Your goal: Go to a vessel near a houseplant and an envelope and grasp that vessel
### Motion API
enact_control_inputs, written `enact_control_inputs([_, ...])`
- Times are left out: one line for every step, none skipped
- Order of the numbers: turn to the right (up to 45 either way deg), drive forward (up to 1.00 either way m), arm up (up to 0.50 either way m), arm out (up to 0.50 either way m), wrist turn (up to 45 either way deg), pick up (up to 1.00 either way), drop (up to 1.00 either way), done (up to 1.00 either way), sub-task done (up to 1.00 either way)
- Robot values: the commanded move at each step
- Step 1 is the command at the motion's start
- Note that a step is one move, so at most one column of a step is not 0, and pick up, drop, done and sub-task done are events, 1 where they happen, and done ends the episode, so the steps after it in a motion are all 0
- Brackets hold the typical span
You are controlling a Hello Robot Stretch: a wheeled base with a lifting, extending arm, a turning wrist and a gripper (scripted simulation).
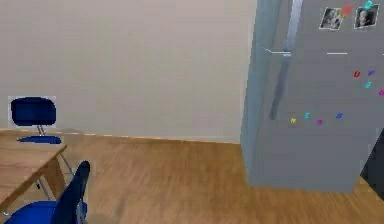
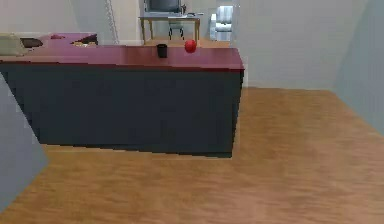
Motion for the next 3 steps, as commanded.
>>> enact_control_inputs([45.0,0.0,0.0,0.0,0.0,0.0,0.0,0.0,0.0])
enact_control_inputs([45.0,0.0,0.0,0.0,0.0,0.0,0.0,0.0,0.0])
enact_control_inputs([6.0,0.0,0.0,0.0,0.0,0.0,0.0,0.0,0.0])
